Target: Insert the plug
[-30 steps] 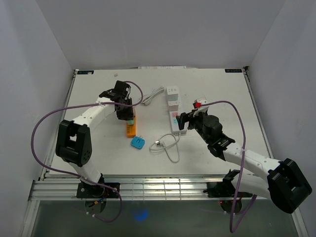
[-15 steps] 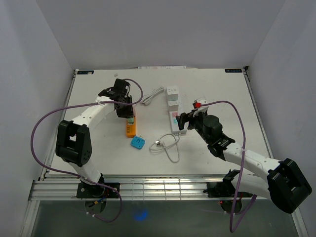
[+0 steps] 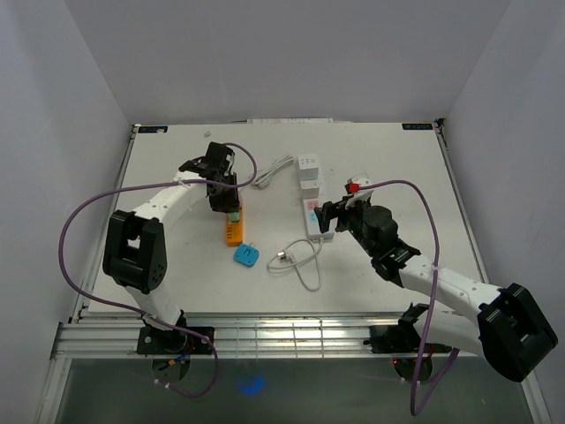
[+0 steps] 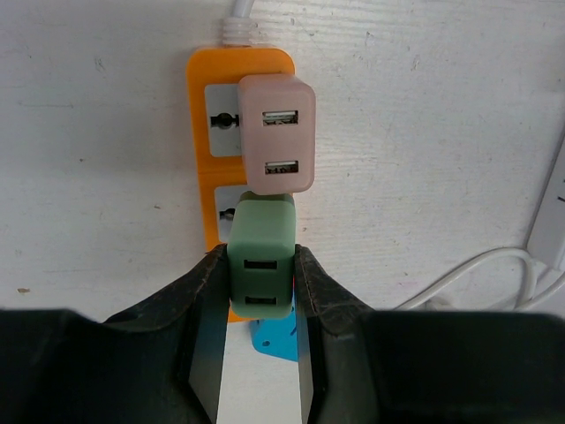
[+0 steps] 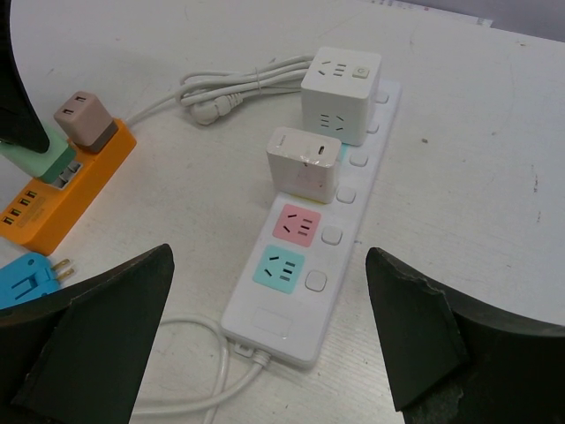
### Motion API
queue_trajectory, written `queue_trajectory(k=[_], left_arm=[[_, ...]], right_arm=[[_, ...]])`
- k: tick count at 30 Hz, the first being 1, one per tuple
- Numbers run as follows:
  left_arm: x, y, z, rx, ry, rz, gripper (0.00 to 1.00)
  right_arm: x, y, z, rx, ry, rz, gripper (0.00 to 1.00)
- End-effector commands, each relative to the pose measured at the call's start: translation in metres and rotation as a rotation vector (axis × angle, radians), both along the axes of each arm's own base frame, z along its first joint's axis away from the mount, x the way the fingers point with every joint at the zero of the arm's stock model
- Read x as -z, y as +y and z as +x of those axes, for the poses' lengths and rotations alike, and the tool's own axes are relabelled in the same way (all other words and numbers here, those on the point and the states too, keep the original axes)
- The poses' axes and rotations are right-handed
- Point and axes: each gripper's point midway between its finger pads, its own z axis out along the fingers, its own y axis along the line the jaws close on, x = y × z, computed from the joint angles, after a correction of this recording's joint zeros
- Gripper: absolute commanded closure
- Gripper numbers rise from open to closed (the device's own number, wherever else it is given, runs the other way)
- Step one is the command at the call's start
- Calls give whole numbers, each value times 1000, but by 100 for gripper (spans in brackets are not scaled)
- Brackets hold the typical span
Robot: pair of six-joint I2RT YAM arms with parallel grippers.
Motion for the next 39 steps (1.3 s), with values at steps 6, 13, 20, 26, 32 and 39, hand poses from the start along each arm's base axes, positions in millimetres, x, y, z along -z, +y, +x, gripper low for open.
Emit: queue_trajectory(k=[6, 13, 20, 26, 32, 39], left_arm=[[-3, 0, 8, 6, -26, 13, 100], [4, 1, 3, 8, -18, 91, 100], [10, 4, -3, 7, -15, 178, 100], [21, 4, -13, 4, 7, 206, 100], [34, 1, -24, 9, 46, 185, 100], [10, 0, -16, 13, -20, 164, 87]], right_arm=[[-12, 1, 4, 4, -35, 42, 5], [-11, 2, 4, -3, -28, 44, 5], [-10, 1, 4, -1, -27, 43, 5], [-10, 2, 4, -5, -24, 46, 5], [-9, 1, 4, -3, -22, 48, 5], [-10, 1, 4, -3, -22, 52, 5]])
